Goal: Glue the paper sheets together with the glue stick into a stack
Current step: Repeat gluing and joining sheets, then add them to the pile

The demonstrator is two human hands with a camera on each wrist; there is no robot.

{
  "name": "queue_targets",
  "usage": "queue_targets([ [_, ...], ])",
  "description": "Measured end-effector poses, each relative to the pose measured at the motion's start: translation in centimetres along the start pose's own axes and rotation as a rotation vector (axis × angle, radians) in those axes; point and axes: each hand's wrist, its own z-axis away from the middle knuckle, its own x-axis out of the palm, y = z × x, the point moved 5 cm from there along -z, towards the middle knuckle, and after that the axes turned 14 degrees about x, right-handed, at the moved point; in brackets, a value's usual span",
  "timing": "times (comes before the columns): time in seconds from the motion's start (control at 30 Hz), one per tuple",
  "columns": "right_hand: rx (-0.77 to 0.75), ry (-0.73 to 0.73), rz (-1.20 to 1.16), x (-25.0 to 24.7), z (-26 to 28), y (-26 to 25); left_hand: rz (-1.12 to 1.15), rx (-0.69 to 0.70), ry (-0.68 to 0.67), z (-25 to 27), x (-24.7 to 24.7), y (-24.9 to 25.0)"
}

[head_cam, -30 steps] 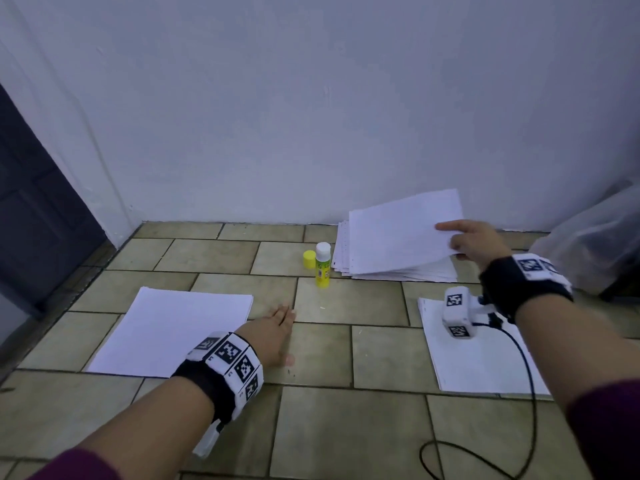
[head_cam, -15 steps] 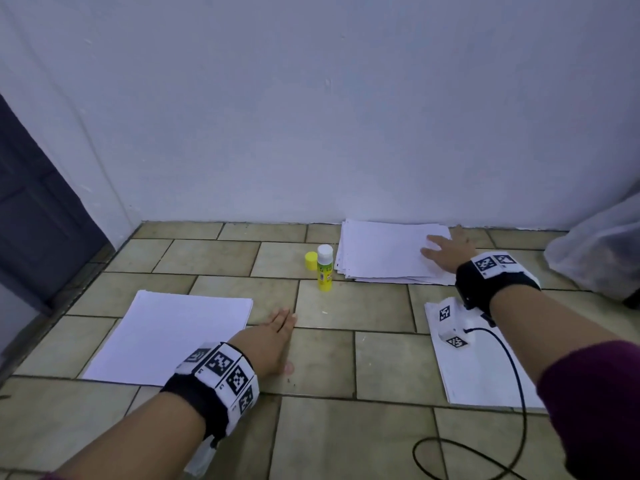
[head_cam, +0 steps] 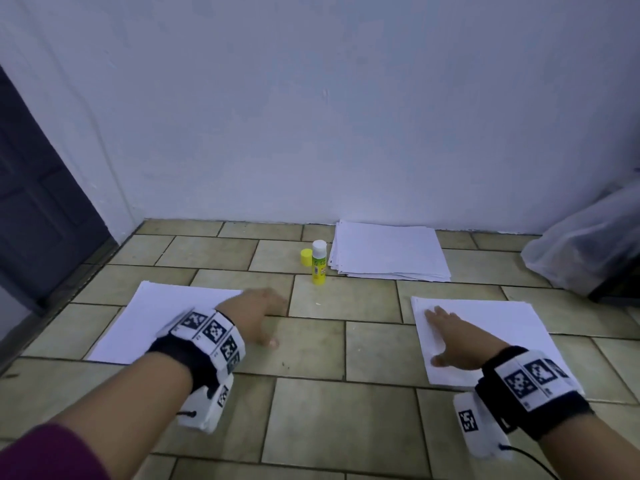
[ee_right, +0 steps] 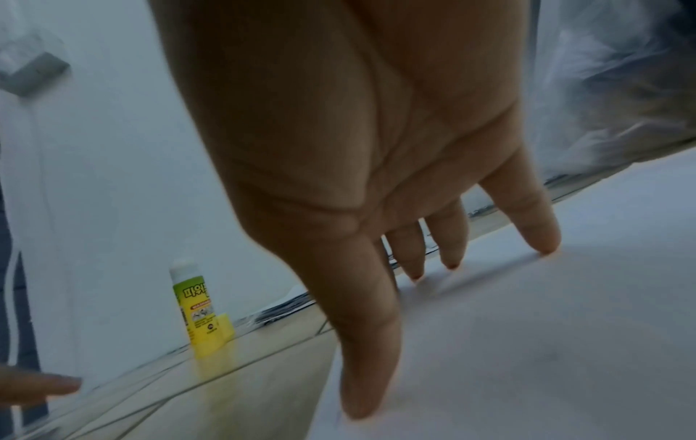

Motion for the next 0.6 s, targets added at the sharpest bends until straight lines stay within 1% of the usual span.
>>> queue_targets([
  [0.03, -0.001, 0.008, -0.008, 0.0, 0.0, 0.1, -0.036, -0.085, -0.015, 0.7, -0.5, -1.1],
  [0.1, -0.001, 0.022, -0.022, -0.1, 0.1, 0.1, -0.102, -0.302, -0.047, 2.5, -0.4, -3.9],
  [0.13, 0.0, 0.027, -0.028, -0.1, 0.1, 0.2, -0.127, -0.359, -0.061, 3.3, 0.1, -5.0],
  [0.23, -0.003, 0.04, -0.049, -0.1, 0.3, 0.3, -0.117, -0.378, -0.132, 4.9, 2.1, -6.9],
  [0.27, -0.007, 0.045, -0.057, -0.2, 0.3, 0.3, -0.112, -0.389, -0.134, 5.2, 2.5, -7.1],
  [0.37, 0.013, 0.06, -0.106, -0.2, 0.3, 0.4, -0.078, -0.418, -0.095, 5.5, 2.7, -7.4],
  [0.47, 0.056, 0.073, -0.193, -0.4, -0.2, 0.7, -0.106, -0.405, -0.109, 5.3, 2.4, -7.5],
  [0.53, 0.057, 0.063, -0.206, -0.5, -0.3, 0.6, -0.113, -0.399, -0.126, 4.9, 2.3, -7.8],
  [0.57, 0.05, 0.059, -0.198, -0.5, -0.3, 0.6, -0.113, -0.414, -0.118, 4.8, 1.9, -7.8],
  [0.6, 0.044, 0.06, -0.194, -0.5, -0.4, 0.6, -0.118, -0.412, -0.08, 4.9, 1.2, -7.4],
])
